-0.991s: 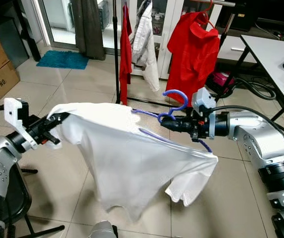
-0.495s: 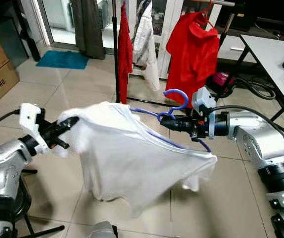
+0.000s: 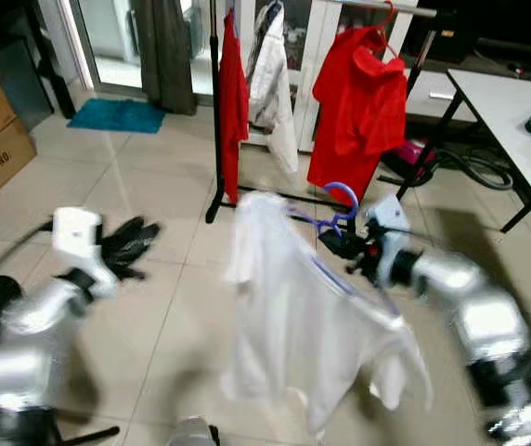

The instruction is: Hang hanger

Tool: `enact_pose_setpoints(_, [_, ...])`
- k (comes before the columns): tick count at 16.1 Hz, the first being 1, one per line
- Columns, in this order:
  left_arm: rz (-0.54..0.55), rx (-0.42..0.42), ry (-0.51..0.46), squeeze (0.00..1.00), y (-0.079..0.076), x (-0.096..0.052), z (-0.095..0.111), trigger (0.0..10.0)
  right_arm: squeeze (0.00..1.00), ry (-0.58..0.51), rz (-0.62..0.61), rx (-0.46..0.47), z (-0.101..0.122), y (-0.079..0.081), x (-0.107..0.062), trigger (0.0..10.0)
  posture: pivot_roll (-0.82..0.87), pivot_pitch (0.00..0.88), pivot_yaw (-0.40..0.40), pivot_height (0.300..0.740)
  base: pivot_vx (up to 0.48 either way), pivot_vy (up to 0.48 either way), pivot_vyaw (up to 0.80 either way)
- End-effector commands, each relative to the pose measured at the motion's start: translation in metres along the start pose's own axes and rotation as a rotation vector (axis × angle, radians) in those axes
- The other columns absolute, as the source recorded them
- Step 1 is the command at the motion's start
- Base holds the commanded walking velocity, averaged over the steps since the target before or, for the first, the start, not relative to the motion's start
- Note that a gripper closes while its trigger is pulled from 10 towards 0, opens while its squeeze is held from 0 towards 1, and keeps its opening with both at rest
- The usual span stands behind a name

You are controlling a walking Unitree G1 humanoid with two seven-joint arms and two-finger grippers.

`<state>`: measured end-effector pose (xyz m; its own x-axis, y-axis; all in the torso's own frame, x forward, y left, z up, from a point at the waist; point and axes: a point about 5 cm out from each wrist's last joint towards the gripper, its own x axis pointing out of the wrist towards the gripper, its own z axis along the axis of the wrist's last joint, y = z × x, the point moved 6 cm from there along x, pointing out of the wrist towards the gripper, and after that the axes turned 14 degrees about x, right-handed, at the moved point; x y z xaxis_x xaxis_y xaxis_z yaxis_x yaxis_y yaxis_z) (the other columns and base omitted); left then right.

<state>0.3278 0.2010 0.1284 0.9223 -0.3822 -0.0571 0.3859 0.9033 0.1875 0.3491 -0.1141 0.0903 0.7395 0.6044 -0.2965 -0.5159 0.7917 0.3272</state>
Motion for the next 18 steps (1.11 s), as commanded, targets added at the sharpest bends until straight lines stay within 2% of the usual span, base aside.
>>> enact_pose_setpoints(1, [0.031, 0.027, 0.014, 0.00, -0.010, 0.005, 0.001, 10.0, 0.00, -0.099, -0.191, 0.061, 0.007, -0.024, -0.008, 0.0, -0.02, 0.000, -0.043, 0.740, 0.000, 0.000, 0.00])
enact_pose_setpoints(2, [0.052, 0.052, 0.046, 0.00, -0.018, 0.009, -0.006, 10.0, 0.00, -0.148, -0.334, 0.123, -0.001, -0.036, -0.011, 5.0, -0.01, 0.001, -0.057, 0.740, 0.000, 0.000, 0.00])
enact_pose_setpoints(3, [0.057, 0.058, 0.063, 0.00, -0.020, 0.010, -0.009, 10.0, 0.00, -0.159, -0.387, 0.141, -0.005, -0.041, -0.013, 5.0, -0.01, 0.001, -0.057, 0.740, 0.000, 0.000, 0.00])
enact_pose_setpoints(4, [0.077, 0.077, 0.096, 0.00, -0.023, 0.010, -0.018, 10.0, 0.00, -0.155, -0.445, 0.167, -0.018, -0.041, -0.012, 10.0, -0.01, 0.006, -0.057, 0.740, 0.000, 0.000, 0.00])
enact_pose_setpoints(5, [0.108, 0.082, 0.125, 0.00, -0.023, 0.009, -0.028, 10.0, 0.00, -0.136, -0.491, 0.155, -0.027, -0.042, -0.010, 10.0, -0.03, 0.000, -0.046, 0.740, 0.000, 0.000, 0.00])
enact_pose_setpoints(6, [0.175, 0.080, 0.168, 0.00, -0.020, 0.007, -0.043, 10.0, 0.00, -0.120, -0.581, 0.149, -0.036, -0.049, -0.012, 10.0, -0.04, 0.000, -0.038, 0.740, 0.000, 0.000, 0.00])
enact_pose_setpoints(7, [0.179, 0.078, 0.177, 0.00, -0.022, 0.007, -0.046, 10.0, 0.00, -0.114, -0.592, 0.149, -0.037, -0.050, -0.013, 10.0, -0.04, 0.000, -0.044, 0.740, 0.000, 0.000, 0.00])
enact_pose_setpoints(8, [0.174, 0.057, 0.174, 0.00, -0.031, 0.010, -0.048, 10.0, 0.00, -0.111, -0.589, 0.173, -0.040, -0.051, -0.013, 10.0, -0.03, 0.000, -0.057, 0.740, 0.259, 0.000, 0.00])
enact_pose_setpoints(10, [0.116, 0.100, 0.202, 0.00, -0.046, 0.013, -0.056, 10.0, 0.00, -0.085, -0.576, 0.173, -0.055, -0.051, -0.008, 10.0, -0.01, 0.000, -0.078, 0.740, 0.277, 0.000, 0.00])
enact_pose_setpoints(11, [0.132, 0.062, 0.200, 0.00, -0.043, 0.011, -0.062, 10.0, 0.00, -0.064, -0.578, 0.165, -0.066, -0.053, -0.008, 10.0, -0.02, 0.000, -0.076, 0.740, 0.255, 0.000, 0.00])
enact_pose_setpoints(12, [0.141, 0.051, 0.198, 0.00, -0.041, 0.009, -0.063, 10.0, 0.00, -0.063, -0.590, 0.145, -0.067, -0.054, -0.010, 10.0, -0.03, 0.000, -0.069, 0.740, 0.255, 0.000, 0.00])
enact_pose_setpoints(13, [0.153, 0.053, 0.193, 0.00, -0.038, 0.008, -0.063, 10.0, 0.00, -0.102, -0.630, 0.136, -0.062, -0.060, -0.015, 10.0, -0.02, 0.000, -0.070, 0.740, 0.251, 0.000, 0.00])
enact_pose_setpoints(14, [0.164, 0.078, 0.175, 0.00, -0.035, 0.008, -0.059, 10.0, 0.00, -0.163, -0.620, 0.182, -0.054, -0.061, -0.017, 10.0, -0.01, 0.000, -0.076, 0.740, 0.247, 0.000, 0.00])
enact_pose_setpoints(16, [0.168, 0.115, 0.147, 0.00, -0.033, 0.008, -0.051, 10.0, 0.00, -0.218, -0.571, 0.190, -0.042, -0.055, -0.013, 10.0, 0.01, 0.000, -0.083, 0.740, 0.266, 0.000, 0.00])
enact_pose_setpoints(17, [0.178, 0.122, 0.113, 0.00, -0.030, 0.010, -0.044, 10.0, 0.00, -0.286, -0.535, 0.219, -0.029, -0.048, -0.008, 10.0, 0.00, 0.000, -0.074, 0.740, 0.304, 0.000, 0.00])
enact_pose_setpoints(18, [0.189, 0.132, 0.105, 0.00, -0.026, 0.011, -0.041, 10.0, 0.00, -0.277, -0.526, 0.206, -0.029, -0.046, -0.007, 10.0, -0.01, 0.000, -0.061, 0.740, 0.311, 0.000, 0.00])
